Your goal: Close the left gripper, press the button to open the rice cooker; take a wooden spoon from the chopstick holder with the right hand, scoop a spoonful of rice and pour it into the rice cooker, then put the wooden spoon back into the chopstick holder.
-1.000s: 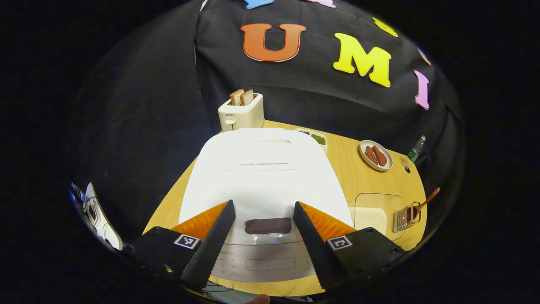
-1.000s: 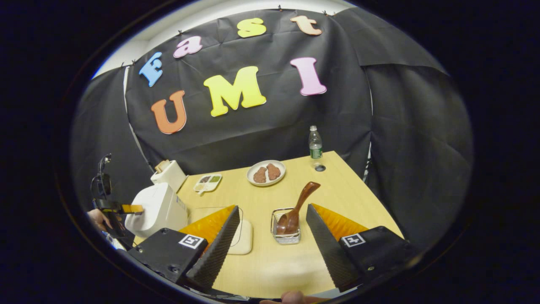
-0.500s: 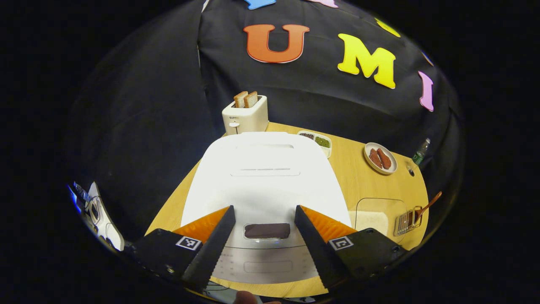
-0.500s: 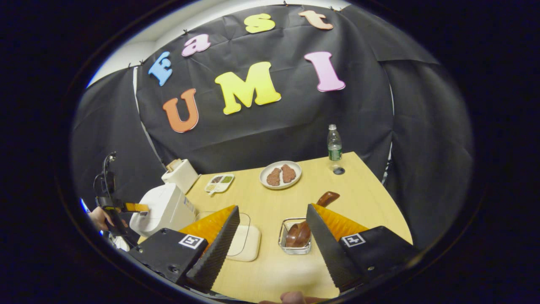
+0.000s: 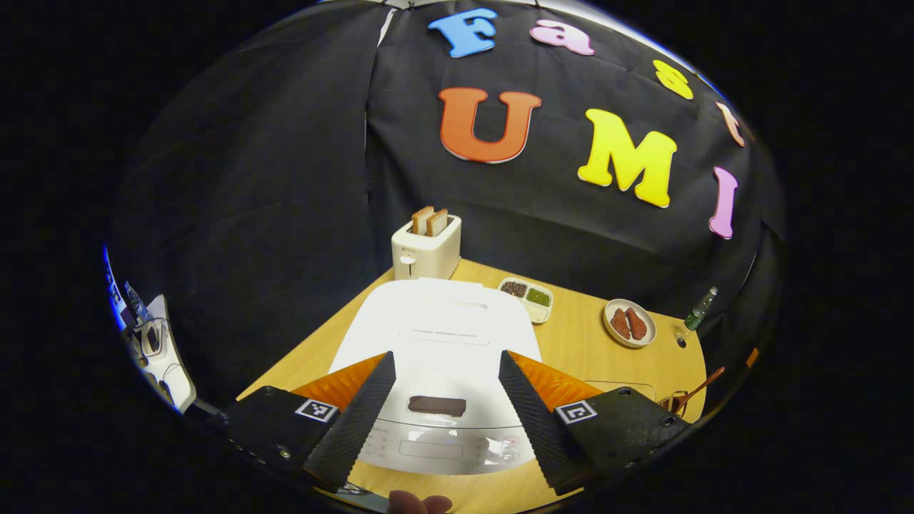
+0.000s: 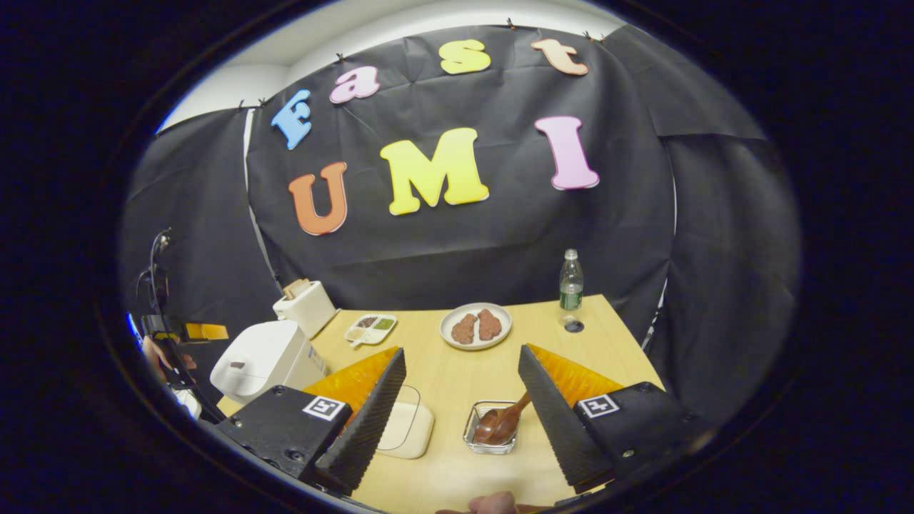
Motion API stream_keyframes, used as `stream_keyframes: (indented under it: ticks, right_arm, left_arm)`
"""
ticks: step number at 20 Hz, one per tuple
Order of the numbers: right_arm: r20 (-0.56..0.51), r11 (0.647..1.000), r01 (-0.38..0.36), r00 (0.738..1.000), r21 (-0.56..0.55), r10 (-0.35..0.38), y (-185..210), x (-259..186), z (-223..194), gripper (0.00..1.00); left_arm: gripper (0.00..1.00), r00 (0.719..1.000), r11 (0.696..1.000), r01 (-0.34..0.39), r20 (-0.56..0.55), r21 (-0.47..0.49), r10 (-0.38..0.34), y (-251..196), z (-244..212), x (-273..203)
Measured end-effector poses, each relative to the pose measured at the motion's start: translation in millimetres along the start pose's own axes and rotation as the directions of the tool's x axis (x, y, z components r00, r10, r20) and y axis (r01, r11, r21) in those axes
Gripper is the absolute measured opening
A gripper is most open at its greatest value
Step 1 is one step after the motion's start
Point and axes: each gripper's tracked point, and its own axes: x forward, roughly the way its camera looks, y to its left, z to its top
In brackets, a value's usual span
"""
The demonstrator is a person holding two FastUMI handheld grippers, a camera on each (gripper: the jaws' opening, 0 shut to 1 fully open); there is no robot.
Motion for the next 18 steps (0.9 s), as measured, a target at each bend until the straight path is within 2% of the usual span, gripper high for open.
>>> stream_keyframes:
  ticks: [3, 6, 9, 13, 16, 18]
  right_arm:
    - [0.072, 0.998, 0.041, 0.997, -0.05, -0.037, 16, -39, 18, 1.0]
    - [0.156, 0.994, 0.09, 0.985, -0.06, -0.08, 30, -83, 43, 1.0]
    - [0.233, 0.99, 0.136, 0.965, -0.048, -0.121, 41, -128, 63, 1.0]
    - [0.316, 0.982, 0.175, 0.938, -0.07, -0.145, 63, -185, 75, 1.0]
    - [0.34, 0.979, 0.182, 0.93, -0.092, -0.141, 85, -215, 70, 1.0]
    - [0.346, 0.979, 0.183, 0.928, -0.089, -0.142, 98, -231, 61, 0.99]
  left_arm:
    - [0.95, 0.989, 0.996, 0.048, 0.135, 0.069, -0.057, -9, 29, -51]
    - [0.95, 0.966, 0.989, 0.096, 0.229, 0.113, -0.12, -22, 46, -100]
    - [0.95, 0.924, 0.977, 0.165, 0.324, 0.137, -0.202, -43, 62, -151]
    - [0.94, 0.883, 0.962, 0.231, 0.385, 0.144, -0.269, -62, 66, -208]
    - [0.95, 0.864, 0.95, 0.277, 0.396, 0.142, -0.311, -75, 57, -236]
    - [0.94, 0.856, 0.949, 0.28, 0.409, 0.147, -0.316, -75, 53, -252]
